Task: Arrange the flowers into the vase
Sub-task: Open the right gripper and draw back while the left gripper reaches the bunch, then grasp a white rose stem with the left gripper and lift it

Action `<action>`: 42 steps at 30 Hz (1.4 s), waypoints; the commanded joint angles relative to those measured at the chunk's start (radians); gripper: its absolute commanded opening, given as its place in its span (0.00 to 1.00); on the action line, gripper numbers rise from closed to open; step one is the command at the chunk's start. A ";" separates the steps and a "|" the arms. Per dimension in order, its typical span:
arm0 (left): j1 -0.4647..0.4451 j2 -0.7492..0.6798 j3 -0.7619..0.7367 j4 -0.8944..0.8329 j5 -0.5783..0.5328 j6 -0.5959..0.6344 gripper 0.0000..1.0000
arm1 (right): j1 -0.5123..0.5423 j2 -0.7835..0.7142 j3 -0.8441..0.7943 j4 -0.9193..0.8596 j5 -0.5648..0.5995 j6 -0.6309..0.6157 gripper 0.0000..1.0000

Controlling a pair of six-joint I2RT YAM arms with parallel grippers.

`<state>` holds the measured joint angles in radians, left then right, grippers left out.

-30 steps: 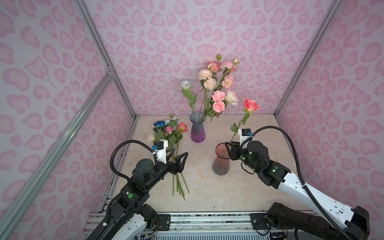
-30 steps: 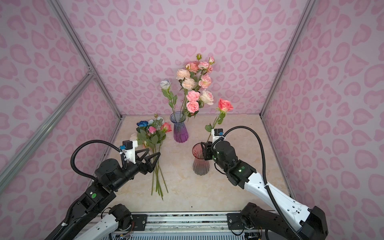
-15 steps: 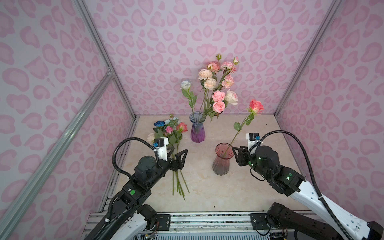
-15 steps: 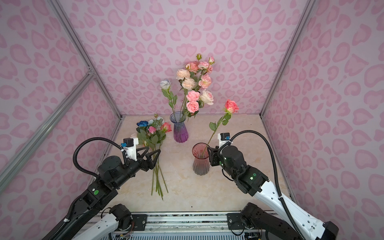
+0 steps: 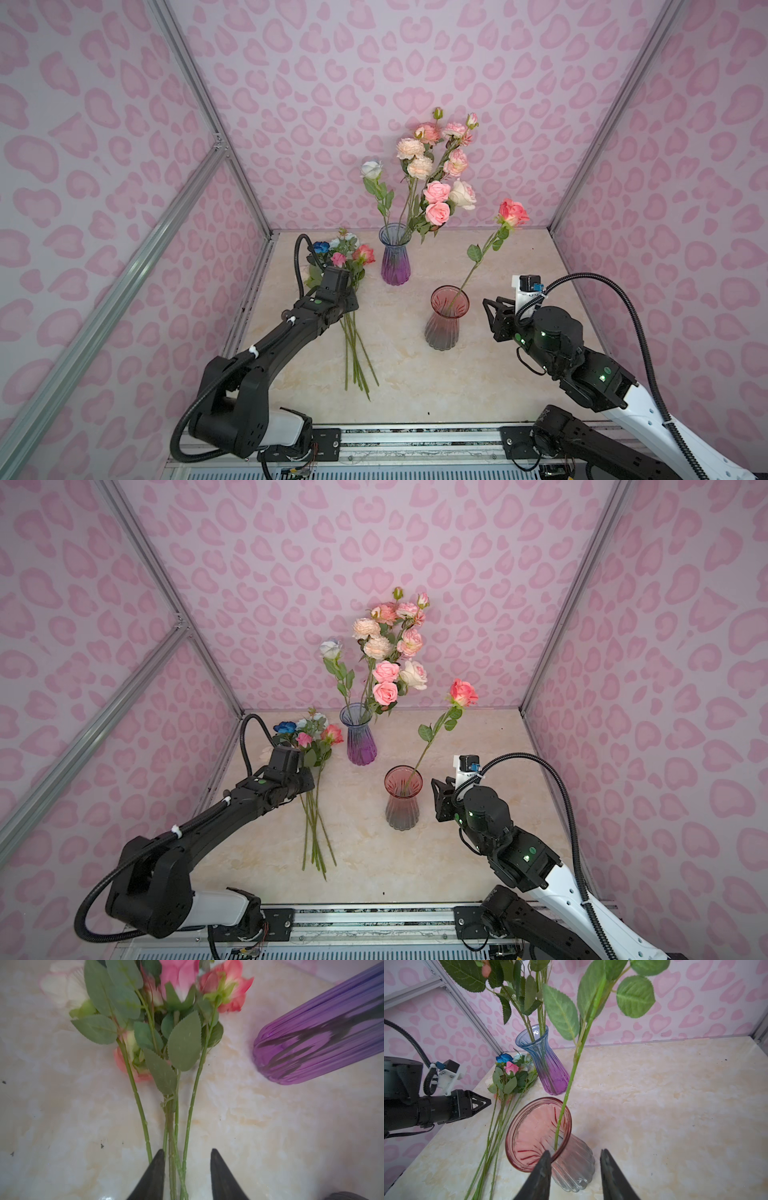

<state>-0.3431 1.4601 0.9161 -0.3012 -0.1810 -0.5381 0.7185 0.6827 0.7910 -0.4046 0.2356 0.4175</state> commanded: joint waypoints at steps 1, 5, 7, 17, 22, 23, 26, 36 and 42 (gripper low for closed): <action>0.005 0.109 0.064 -0.053 -0.010 0.036 0.39 | -0.033 -0.007 -0.019 0.047 -0.043 -0.018 0.41; 0.007 0.232 0.124 -0.069 -0.024 0.024 0.28 | -0.090 -0.001 -0.030 0.081 -0.117 -0.014 0.41; 0.009 0.254 0.128 -0.059 -0.029 0.017 0.27 | -0.100 -0.004 -0.033 0.082 -0.126 -0.016 0.41; 0.009 0.162 0.090 -0.061 -0.030 0.010 0.30 | -0.140 -0.003 -0.067 0.125 -0.173 -0.009 0.42; 0.014 0.080 0.039 -0.069 -0.112 0.008 0.33 | -0.142 0.009 -0.072 0.139 -0.185 -0.004 0.41; 0.018 0.073 0.025 -0.065 -0.118 0.005 0.34 | -0.142 0.010 -0.073 0.141 -0.187 -0.002 0.41; 0.062 0.083 -0.010 -0.039 -0.077 -0.018 0.34 | -0.142 0.017 -0.070 0.142 -0.197 -0.002 0.41; 0.149 0.199 -0.030 0.148 0.106 0.006 0.29 | -0.145 0.015 -0.065 0.135 -0.202 -0.001 0.42; 0.152 0.129 -0.042 0.116 0.071 0.006 0.04 | -0.145 0.007 -0.066 0.130 -0.204 0.005 0.41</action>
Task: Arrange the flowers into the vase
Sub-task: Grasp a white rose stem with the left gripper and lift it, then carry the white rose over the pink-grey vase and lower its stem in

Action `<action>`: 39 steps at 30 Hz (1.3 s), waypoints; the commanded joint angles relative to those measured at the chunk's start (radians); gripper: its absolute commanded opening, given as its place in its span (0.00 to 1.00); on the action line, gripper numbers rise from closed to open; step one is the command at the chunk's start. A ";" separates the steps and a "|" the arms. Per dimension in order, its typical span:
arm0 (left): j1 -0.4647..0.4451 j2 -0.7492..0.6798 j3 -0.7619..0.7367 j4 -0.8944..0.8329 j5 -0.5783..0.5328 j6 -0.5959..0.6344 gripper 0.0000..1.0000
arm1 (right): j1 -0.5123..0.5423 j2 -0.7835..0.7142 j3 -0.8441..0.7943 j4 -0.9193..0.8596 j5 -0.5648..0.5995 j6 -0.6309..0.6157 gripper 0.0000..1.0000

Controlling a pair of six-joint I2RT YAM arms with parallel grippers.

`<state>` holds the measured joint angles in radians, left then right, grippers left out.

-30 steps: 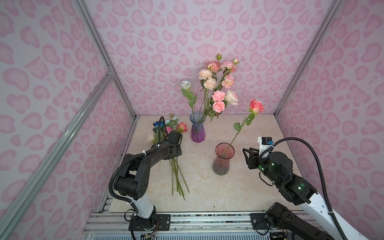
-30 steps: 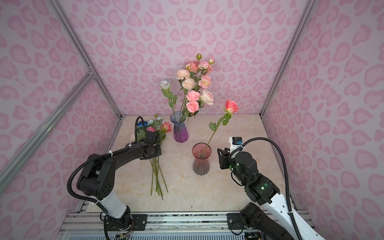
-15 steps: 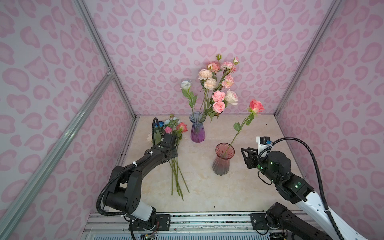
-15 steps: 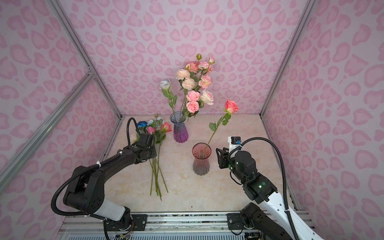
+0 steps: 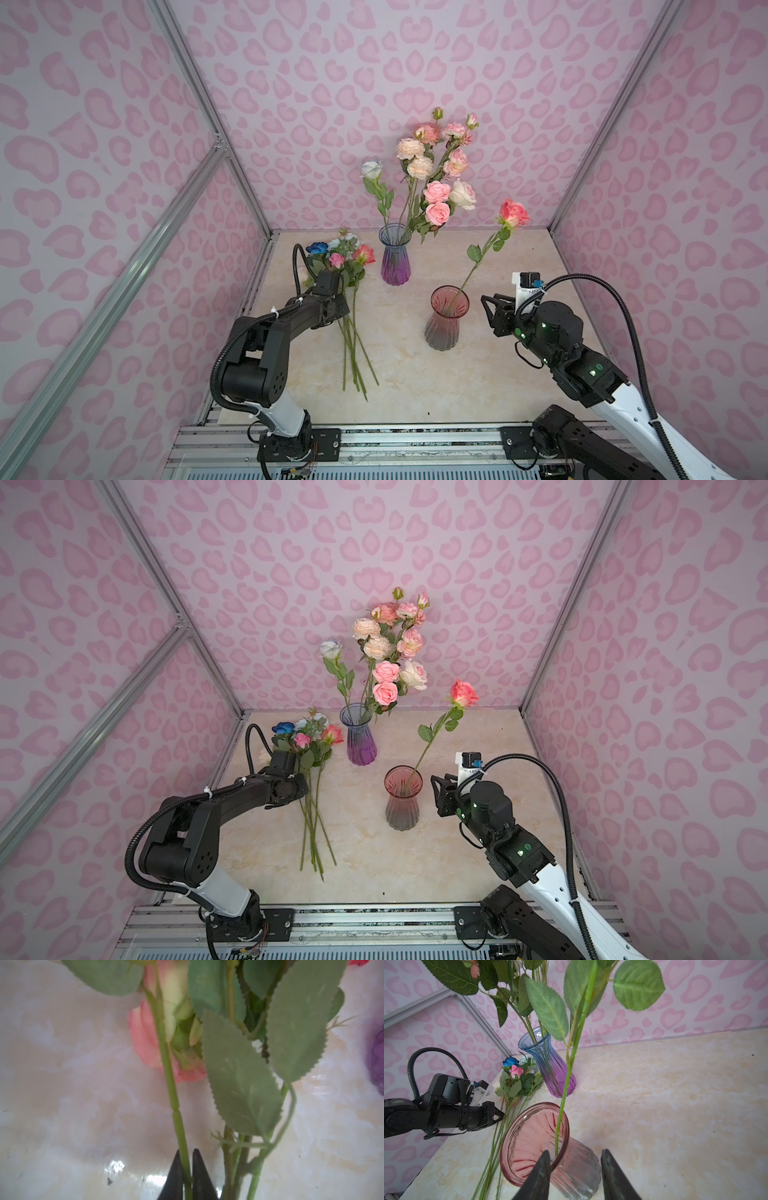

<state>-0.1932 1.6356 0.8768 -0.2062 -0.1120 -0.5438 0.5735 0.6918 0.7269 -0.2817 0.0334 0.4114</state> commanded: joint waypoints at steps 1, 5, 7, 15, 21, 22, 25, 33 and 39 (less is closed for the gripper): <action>0.002 -0.079 -0.005 0.001 0.003 0.014 0.03 | 0.000 -0.003 -0.004 0.010 -0.005 0.014 0.42; 0.003 -0.238 -0.011 -0.079 -0.016 0.002 0.03 | 0.000 0.005 -0.002 0.023 -0.019 0.021 0.41; 0.003 -0.342 -0.009 -0.119 -0.016 0.001 0.03 | 0.000 0.006 0.003 0.031 -0.027 0.026 0.41; 0.000 -0.680 0.051 -0.257 0.097 0.060 0.03 | 0.001 0.014 0.039 0.035 -0.048 0.030 0.41; -0.165 -0.823 0.122 -0.095 0.179 0.175 0.03 | -0.001 -0.002 0.043 0.041 -0.005 0.008 0.41; -0.207 -0.826 0.145 -0.077 0.157 0.187 0.03 | 0.000 -0.004 0.042 0.046 0.003 0.006 0.41; -0.328 -0.829 0.200 0.020 0.102 0.223 0.03 | -0.001 -0.003 0.043 0.040 0.018 -0.002 0.41; -0.504 -0.771 0.192 0.483 0.076 0.267 0.03 | -0.006 -0.010 0.030 -0.010 0.014 0.009 0.42; -0.679 -0.614 0.245 0.711 0.075 0.433 0.03 | -0.025 -0.043 0.018 -0.028 0.026 0.006 0.42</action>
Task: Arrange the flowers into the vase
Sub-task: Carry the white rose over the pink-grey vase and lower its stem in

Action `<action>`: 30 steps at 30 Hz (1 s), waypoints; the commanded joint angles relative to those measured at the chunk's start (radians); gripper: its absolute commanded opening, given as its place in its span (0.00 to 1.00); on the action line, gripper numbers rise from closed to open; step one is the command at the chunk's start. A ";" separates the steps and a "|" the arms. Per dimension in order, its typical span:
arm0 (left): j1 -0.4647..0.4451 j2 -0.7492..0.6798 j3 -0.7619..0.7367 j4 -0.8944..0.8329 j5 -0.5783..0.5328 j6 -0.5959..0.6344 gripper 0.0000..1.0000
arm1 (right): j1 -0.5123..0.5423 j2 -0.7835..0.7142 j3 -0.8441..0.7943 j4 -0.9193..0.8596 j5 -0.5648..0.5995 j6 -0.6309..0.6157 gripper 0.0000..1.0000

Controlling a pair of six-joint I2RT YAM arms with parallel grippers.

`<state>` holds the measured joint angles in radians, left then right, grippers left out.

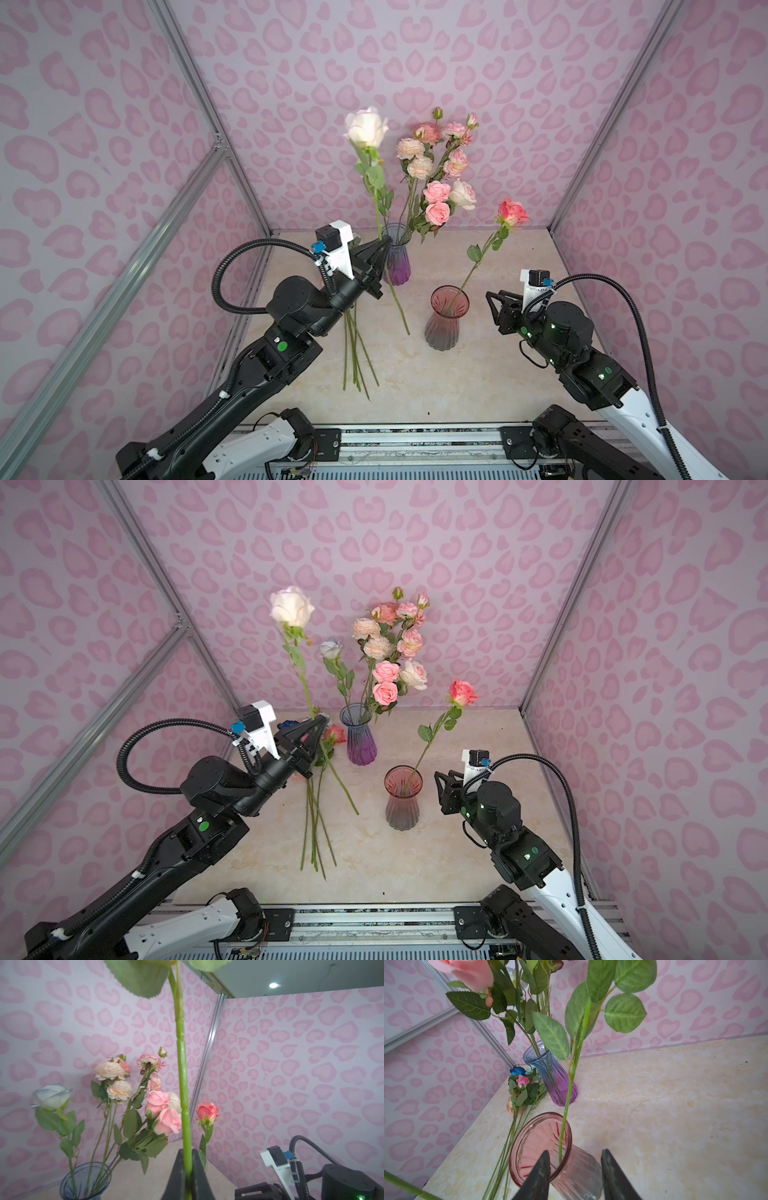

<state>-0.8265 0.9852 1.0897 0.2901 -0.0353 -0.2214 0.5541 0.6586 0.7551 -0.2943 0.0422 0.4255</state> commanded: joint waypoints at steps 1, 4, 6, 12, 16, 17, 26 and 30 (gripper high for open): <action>-0.067 0.060 0.050 0.228 0.002 0.122 0.03 | -0.009 -0.015 -0.016 -0.013 0.019 -0.005 0.42; -0.108 0.133 0.071 0.301 -0.003 0.174 0.03 | -0.024 -0.022 -0.026 -0.004 0.000 0.006 0.42; -0.114 0.173 0.089 0.347 -0.014 0.189 0.03 | -0.031 -0.017 -0.024 -0.005 -0.014 0.005 0.42; -0.115 0.302 0.166 0.349 -0.009 0.224 0.03 | -0.040 -0.033 -0.028 -0.011 -0.018 0.005 0.42; -0.115 0.390 0.160 0.350 -0.007 0.210 0.03 | -0.048 -0.039 -0.039 -0.005 -0.020 0.009 0.42; -0.120 0.408 0.153 0.347 -0.008 0.214 0.03 | -0.049 -0.039 -0.040 -0.006 -0.025 0.012 0.42; -0.150 0.504 0.073 0.267 -0.045 0.178 0.04 | -0.056 -0.055 -0.052 -0.012 -0.032 0.015 0.42; -0.157 0.539 0.066 0.208 -0.085 0.151 0.07 | -0.057 -0.053 -0.062 -0.003 -0.036 0.024 0.42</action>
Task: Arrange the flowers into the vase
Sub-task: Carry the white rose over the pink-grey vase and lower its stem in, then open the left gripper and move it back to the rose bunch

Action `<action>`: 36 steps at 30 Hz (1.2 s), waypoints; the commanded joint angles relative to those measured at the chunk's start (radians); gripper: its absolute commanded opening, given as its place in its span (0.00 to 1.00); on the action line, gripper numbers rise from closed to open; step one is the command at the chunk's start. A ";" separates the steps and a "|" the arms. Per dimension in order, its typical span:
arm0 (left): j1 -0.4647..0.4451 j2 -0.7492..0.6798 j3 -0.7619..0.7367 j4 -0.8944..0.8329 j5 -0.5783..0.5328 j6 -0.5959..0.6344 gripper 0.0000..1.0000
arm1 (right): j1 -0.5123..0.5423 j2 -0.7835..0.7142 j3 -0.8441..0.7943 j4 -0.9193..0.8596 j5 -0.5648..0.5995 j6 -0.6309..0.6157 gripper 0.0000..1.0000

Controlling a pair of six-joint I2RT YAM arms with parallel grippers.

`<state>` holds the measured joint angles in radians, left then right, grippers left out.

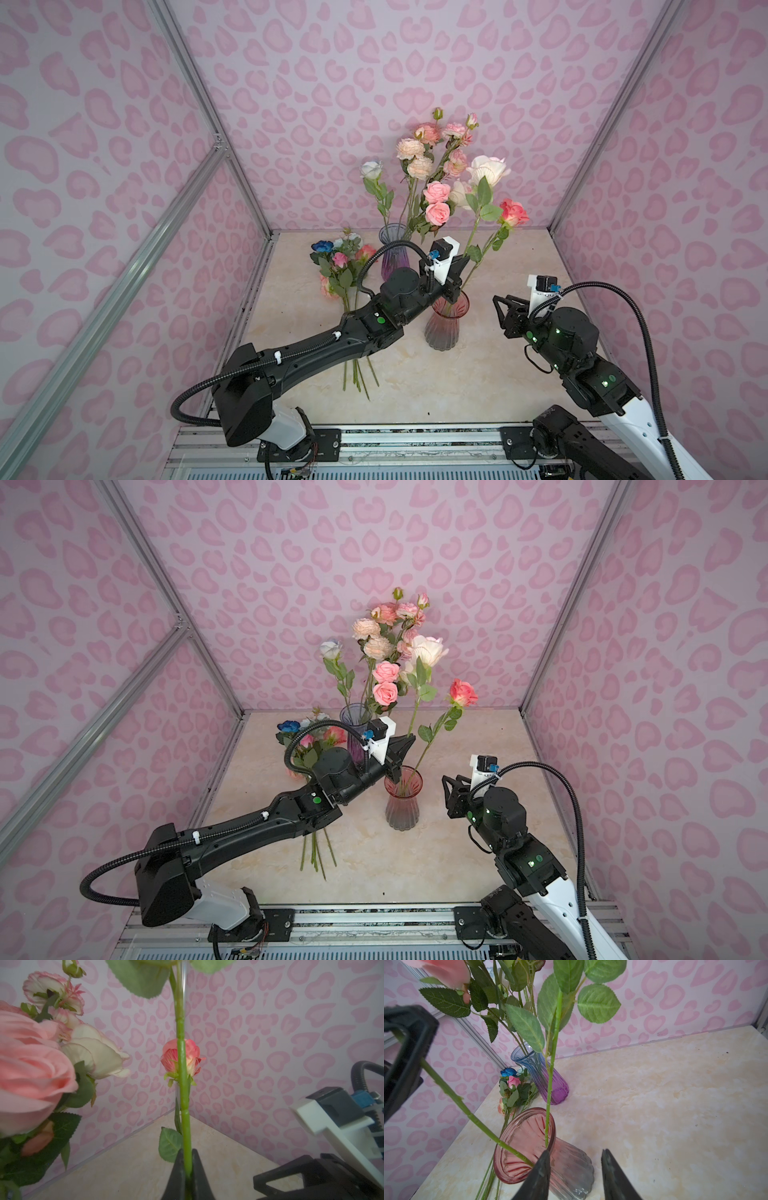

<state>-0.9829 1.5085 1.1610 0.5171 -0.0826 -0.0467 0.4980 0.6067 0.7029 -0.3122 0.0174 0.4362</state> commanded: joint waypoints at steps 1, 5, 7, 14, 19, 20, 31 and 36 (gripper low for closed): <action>0.000 0.021 -0.010 -0.026 -0.050 -0.037 0.10 | -0.001 0.001 -0.010 0.016 -0.015 0.013 0.42; 0.000 0.025 -0.025 -0.055 -0.062 -0.060 0.19 | -0.001 0.002 -0.012 0.019 -0.014 0.014 0.42; 0.000 0.021 -0.032 -0.067 -0.057 -0.064 0.25 | -0.001 0.005 -0.011 0.021 -0.014 0.015 0.42; -0.001 -0.022 -0.054 -0.102 -0.055 -0.078 0.30 | -0.001 0.014 -0.010 0.032 -0.019 0.021 0.42; -0.011 -0.122 -0.100 -0.136 -0.058 -0.078 0.30 | -0.001 0.018 -0.007 0.039 -0.027 0.024 0.42; -0.012 -0.152 -0.119 -0.144 -0.069 -0.070 0.31 | -0.001 0.018 -0.006 0.040 -0.028 0.025 0.42; 0.240 -0.533 -0.531 -0.378 -0.342 -0.330 0.43 | 0.000 0.013 -0.015 0.057 -0.048 0.027 0.42; 0.510 -0.422 -0.493 -0.625 -0.250 -0.469 0.47 | 0.000 0.041 -0.033 0.089 -0.073 0.047 0.42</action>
<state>-0.5571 1.0237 0.6426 0.0753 -0.3893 -0.3893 0.4965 0.6361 0.6792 -0.2649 -0.0292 0.4622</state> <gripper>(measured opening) 0.474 0.421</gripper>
